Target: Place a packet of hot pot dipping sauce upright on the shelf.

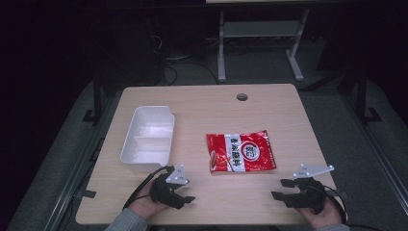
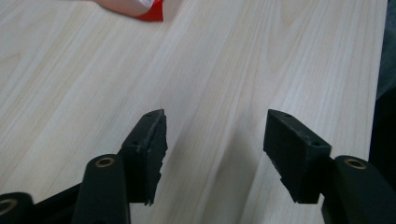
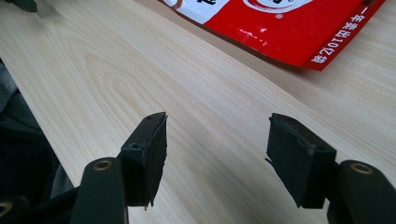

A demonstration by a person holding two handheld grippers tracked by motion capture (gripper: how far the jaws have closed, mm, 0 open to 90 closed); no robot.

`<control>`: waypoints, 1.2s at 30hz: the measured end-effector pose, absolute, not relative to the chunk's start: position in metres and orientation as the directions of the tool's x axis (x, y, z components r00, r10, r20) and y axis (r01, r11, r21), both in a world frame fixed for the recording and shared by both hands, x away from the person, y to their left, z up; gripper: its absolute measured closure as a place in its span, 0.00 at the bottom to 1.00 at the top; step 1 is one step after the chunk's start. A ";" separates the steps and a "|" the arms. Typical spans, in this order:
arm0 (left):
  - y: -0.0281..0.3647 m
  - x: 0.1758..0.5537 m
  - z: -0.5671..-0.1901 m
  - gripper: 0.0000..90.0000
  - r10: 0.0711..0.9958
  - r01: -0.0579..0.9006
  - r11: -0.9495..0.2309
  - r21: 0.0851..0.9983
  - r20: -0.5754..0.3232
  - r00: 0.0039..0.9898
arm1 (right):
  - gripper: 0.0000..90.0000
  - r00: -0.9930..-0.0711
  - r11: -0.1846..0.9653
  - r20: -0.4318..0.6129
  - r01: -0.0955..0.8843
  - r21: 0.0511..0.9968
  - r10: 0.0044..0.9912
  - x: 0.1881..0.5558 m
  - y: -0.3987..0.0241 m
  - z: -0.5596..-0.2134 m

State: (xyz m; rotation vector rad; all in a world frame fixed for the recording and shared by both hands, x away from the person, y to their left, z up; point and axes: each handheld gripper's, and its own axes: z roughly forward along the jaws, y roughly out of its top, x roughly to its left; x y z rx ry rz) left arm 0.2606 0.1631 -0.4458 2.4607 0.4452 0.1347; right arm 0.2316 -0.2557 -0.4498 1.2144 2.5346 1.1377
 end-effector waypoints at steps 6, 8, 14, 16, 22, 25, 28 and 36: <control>0.153 0.268 -0.442 0.54 0.352 0.285 -0.731 0.619 -0.015 0.936 | 0.41 -0.667 0.388 0.203 0.623 0.679 0.716 0.236 -0.259 -0.448; 0.150 0.269 -0.441 0.58 0.353 0.286 -0.731 0.619 -0.015 0.935 | 0.41 -0.665 0.385 0.203 0.624 0.680 0.719 0.238 -0.260 -0.448; 0.124 0.284 -0.436 0.69 0.349 0.281 -0.747 0.602 -0.003 0.937 | 0.41 -0.655 0.379 0.189 0.621 0.687 0.731 0.252 -0.259 -0.442; 0.114 0.289 -0.435 0.72 0.349 0.278 -0.751 0.600 0.003 0.937 | 0.43 -0.653 0.378 0.183 0.619 0.688 0.735 0.257 -0.258 -0.440; 0.090 0.303 -0.432 0.83 0.358 0.281 -0.759 0.587 0.015 0.934 | 0.43 -0.629 0.353 0.190 0.631 0.691 0.753 0.276 -0.260 -0.434; 0.081 0.312 -0.429 0.90 0.367 0.283 -0.762 0.582 0.028 0.930 | 0.44 -0.606 0.332 0.197 0.647 0.687 0.771 0.287 -0.261 -0.430; 0.074 0.319 -0.428 0.96 0.380 0.292 -0.762 0.578 0.034 0.924 | 0.45 -0.579 0.309 0.203 0.661 0.684 0.790 0.299 -0.263 -0.427; 0.053 0.344 -0.427 1.00 0.446 0.340 -0.766 0.546 0.070 0.892 | 0.47 -0.514 0.227 0.281 0.718 0.658 0.811 0.323 -0.264 -0.430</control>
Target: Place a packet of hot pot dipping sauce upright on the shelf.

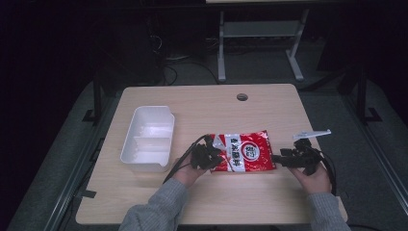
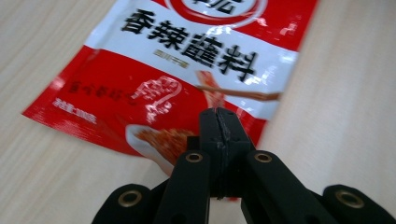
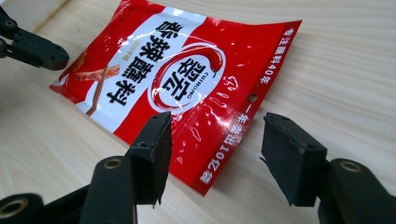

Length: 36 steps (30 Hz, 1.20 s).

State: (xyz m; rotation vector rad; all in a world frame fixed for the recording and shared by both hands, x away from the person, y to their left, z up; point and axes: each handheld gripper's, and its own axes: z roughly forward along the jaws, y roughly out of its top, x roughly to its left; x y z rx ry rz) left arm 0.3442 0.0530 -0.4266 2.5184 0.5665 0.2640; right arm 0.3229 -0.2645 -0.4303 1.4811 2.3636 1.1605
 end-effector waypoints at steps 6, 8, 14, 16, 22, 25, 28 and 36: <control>0.046 0.356 -0.436 1.00 0.473 0.384 -0.763 0.521 0.045 0.880 | 0.49 -0.482 0.237 0.295 0.769 0.593 0.825 0.334 -0.260 -0.446; 0.046 0.356 -0.436 1.00 0.475 0.386 -0.762 0.520 0.043 0.879 | 0.52 -0.477 0.238 0.302 0.779 0.580 0.825 0.335 -0.260 -0.449; 0.045 0.355 -0.437 1.00 0.474 0.381 -0.768 0.514 0.058 0.878 | 0.56 -0.477 0.237 0.332 0.795 0.558 0.814 0.336 -0.257 -0.454; 0.044 0.354 -0.437 1.00 0.475 0.381 -0.768 0.515 0.059 0.878 | 0.57 -0.479 0.246 0.337 0.800 0.547 0.810 0.336 -0.255 -0.456; 0.045 0.354 -0.437 1.00 0.476 0.381 -0.766 0.517 0.058 0.877 | 0.58 -0.469 0.245 0.345 0.813 0.529 0.813 0.336 -0.252 -0.459; 0.045 0.354 -0.437 1.00 0.477 0.382 -0.765 0.518 0.057 0.877 | 0.61 -0.468 0.224 0.359 0.807 0.546 0.808 0.335 -0.255 -0.457; 0.045 0.354 -0.437 1.00 0.478 0.383 -0.765 0.518 0.057 0.877 | 0.61 -0.461 0.216 0.362 0.809 0.547 0.810 0.336 -0.256 -0.457; 0.045 0.354 -0.437 1.00 0.480 0.387 -0.761 0.521 0.051 0.876 | 0.64 -0.447 0.213 0.365 0.822 0.528 0.817 0.337 -0.256 -0.459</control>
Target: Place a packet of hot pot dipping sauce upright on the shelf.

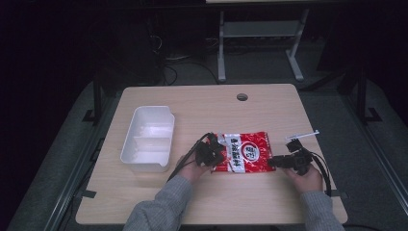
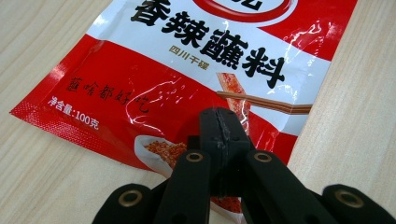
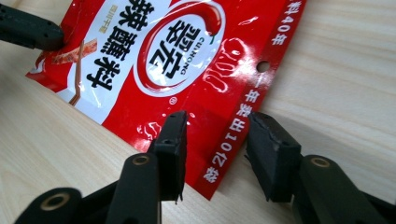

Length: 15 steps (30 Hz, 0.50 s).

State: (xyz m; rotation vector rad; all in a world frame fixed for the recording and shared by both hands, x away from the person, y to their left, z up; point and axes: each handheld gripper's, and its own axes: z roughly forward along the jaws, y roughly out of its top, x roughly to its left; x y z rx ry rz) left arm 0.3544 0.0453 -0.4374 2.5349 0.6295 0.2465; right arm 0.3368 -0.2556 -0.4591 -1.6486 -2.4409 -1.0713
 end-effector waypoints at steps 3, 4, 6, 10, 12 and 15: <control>0.045 0.354 -0.438 1.00 0.481 0.388 -0.760 0.522 0.049 0.875 | 0.66 -0.443 0.206 0.373 0.824 0.529 0.815 0.337 -0.257 -0.459; 0.045 0.354 -0.438 1.00 0.481 0.388 -0.760 0.522 0.049 0.875 | 0.66 -0.443 0.206 0.373 0.824 0.529 0.815 0.337 -0.257 -0.459; 0.045 0.354 -0.438 1.00 0.482 0.390 -0.758 0.523 0.048 0.875 | 0.66 -0.441 0.185 0.392 0.821 0.540 0.808 0.336 -0.259 -0.458; 0.046 0.355 -0.438 1.00 0.483 0.391 -0.757 0.523 0.046 0.874 | 0.67 -0.435 0.173 0.400 0.821 0.543 0.807 0.337 -0.262 -0.460; 0.046 0.355 -0.438 1.00 0.483 0.393 -0.757 0.522 0.043 0.874 | 0.66 -0.420 0.167 0.388 0.824 0.541 0.820 0.339 -0.265 -0.460; 0.046 0.356 -0.438 1.00 0.485 0.397 -0.755 0.523 0.037 0.874 | 0.66 -0.410 0.151 0.405 0.831 0.535 0.818 0.339 -0.269 -0.460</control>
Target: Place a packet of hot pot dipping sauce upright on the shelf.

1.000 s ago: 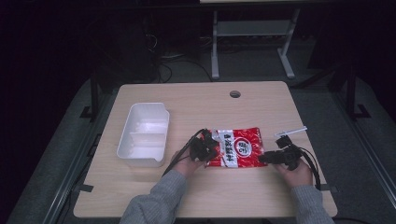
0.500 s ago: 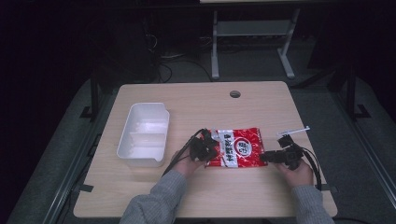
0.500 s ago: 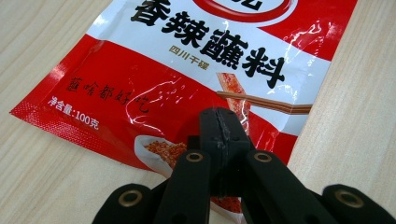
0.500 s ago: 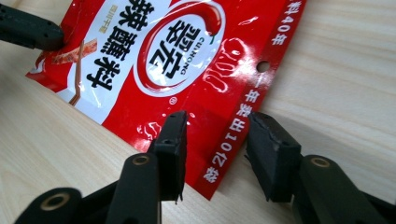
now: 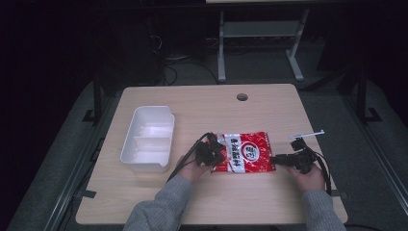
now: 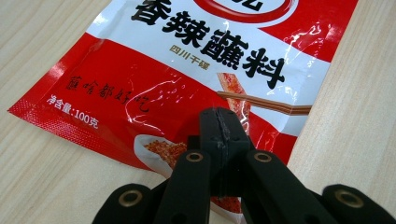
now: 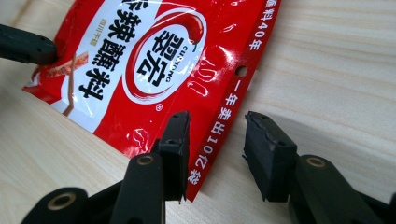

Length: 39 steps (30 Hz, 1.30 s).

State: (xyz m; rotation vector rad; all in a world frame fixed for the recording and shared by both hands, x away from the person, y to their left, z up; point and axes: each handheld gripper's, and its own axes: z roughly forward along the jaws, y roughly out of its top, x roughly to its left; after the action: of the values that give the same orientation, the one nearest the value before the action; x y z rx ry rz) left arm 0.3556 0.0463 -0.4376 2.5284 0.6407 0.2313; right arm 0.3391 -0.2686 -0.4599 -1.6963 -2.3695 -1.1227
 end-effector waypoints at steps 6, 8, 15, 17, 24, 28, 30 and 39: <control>0.048 0.356 -0.439 1.00 0.490 0.400 -0.744 0.535 0.029 0.871 | 0.67 -0.413 0.162 0.416 0.840 0.519 0.810 0.340 -0.266 -0.463; 0.049 0.356 -0.439 1.00 0.492 0.403 -0.739 0.539 0.023 0.870 | 0.68 -0.420 0.166 0.431 0.842 0.513 0.799 0.341 -0.265 -0.465; 0.049 0.355 -0.439 1.00 0.494 0.405 -0.735 0.544 0.019 0.869 | 0.71 -0.413 0.124 0.479 0.842 0.525 0.775 0.339 -0.269 -0.463; 0.049 0.355 -0.439 1.00 0.496 0.407 -0.733 0.545 0.018 0.868 | 0.73 -0.423 0.105 0.511 0.836 0.538 0.749 0.338 -0.270 -0.461; 0.051 0.355 -0.440 1.00 0.500 0.409 -0.726 0.553 0.016 0.866 | 0.72 -0.450 0.105 0.567 0.837 0.536 0.690 0.332 -0.257 -0.458; 0.051 0.354 -0.441 1.00 0.505 0.412 -0.719 0.560 0.014 0.863 | 0.69 -0.436 0.153 0.492 0.844 0.514 0.753 0.327 -0.252 -0.460; 0.052 0.354 -0.441 1.00 0.505 0.411 -0.717 0.562 0.014 0.863 | 0.69 -0.432 0.152 0.493 0.847 0.510 0.755 0.326 -0.252 -0.462; 0.052 0.353 -0.441 1.00 0.503 0.406 -0.719 0.564 0.019 0.864 | 0.73 -0.425 0.125 0.479 0.833 0.539 0.768 0.328 -0.238 -0.466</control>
State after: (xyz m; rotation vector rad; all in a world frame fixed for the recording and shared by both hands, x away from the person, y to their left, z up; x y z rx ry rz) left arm 0.3535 0.0515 -0.4410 2.4716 0.6598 0.2294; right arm 0.3278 -0.2385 -0.4664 -1.6357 -2.2922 -1.1934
